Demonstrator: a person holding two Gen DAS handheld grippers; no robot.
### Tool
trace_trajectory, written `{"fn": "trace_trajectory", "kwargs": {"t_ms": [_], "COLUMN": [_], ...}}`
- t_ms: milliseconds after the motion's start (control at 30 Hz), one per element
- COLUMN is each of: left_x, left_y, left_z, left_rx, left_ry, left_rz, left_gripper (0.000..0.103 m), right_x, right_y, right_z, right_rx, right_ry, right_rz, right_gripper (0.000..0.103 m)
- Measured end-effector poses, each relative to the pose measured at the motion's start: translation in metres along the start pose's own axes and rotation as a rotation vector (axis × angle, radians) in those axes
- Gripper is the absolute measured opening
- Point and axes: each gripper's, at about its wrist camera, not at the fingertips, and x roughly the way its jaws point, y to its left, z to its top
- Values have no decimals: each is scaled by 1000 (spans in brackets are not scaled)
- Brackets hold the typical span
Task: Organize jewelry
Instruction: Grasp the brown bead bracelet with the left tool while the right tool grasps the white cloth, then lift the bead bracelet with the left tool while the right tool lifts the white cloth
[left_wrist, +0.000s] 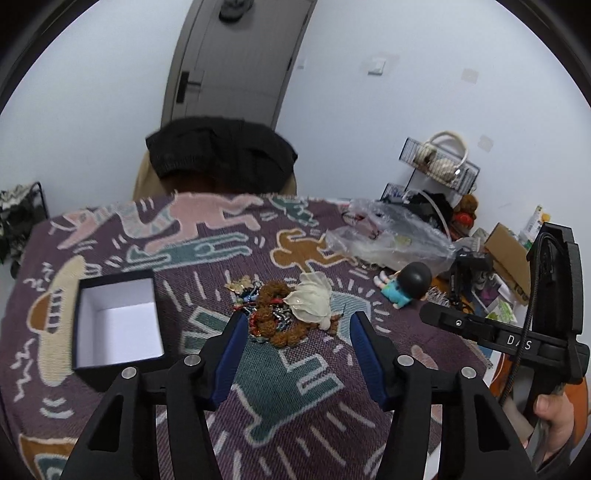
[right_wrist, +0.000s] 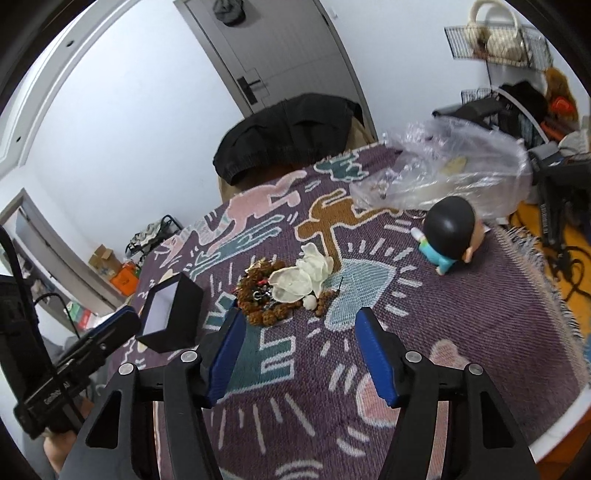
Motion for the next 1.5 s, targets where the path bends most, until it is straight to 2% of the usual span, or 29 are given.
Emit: {"fn": "trace_trajectory", "kwargs": {"t_ms": [100,267,367,500,667,733,800,967,1167,1200,1233,1267,1300,1500], "left_x": [24,60,80,106,130,136,140,137,128,126,125,124,123,117], "left_y": [4,11,16,20,28,30,32,32,38,39,39,38,37,29], "left_z": [4,6,6,7,6,5,4,8,19,20,21,21,22,27], "left_rx": [-24,-58,-76,-81,-93,-94,-90,-75,-94,-92,-90,-89,-85,-68], "left_ry": [43,114,147,199,244,259,268,249,208,205,203,201,199,178], "left_rz": [-6,-1,4,13,39,47,60,54,45,45,43,41,37,16], "left_gripper": [58,49,46,39,36,30,18,18,17,17,17,17,17,17], "right_x": [22,53,66,83,98,104,111,130,152,156,158,161,160,125], "right_y": [-5,-17,-26,-32,-36,-37,-39,-36,-27,-26,-26,-27,-28,-21], "right_z": [7,12,15,21,26,28,29,32,34,34,34,33,32,38], "right_rx": [14,52,74,95,111,118,127,135,87,80,76,77,84,27], "right_ry": [30,79,99,125,144,156,167,197,220,221,220,231,232,122], "right_rz": [8,27,37,59,72,78,82,89,67,62,63,70,78,113], "right_gripper": [62,62,62,55,55,55,55,55,54,41,9,4,4,3]}}
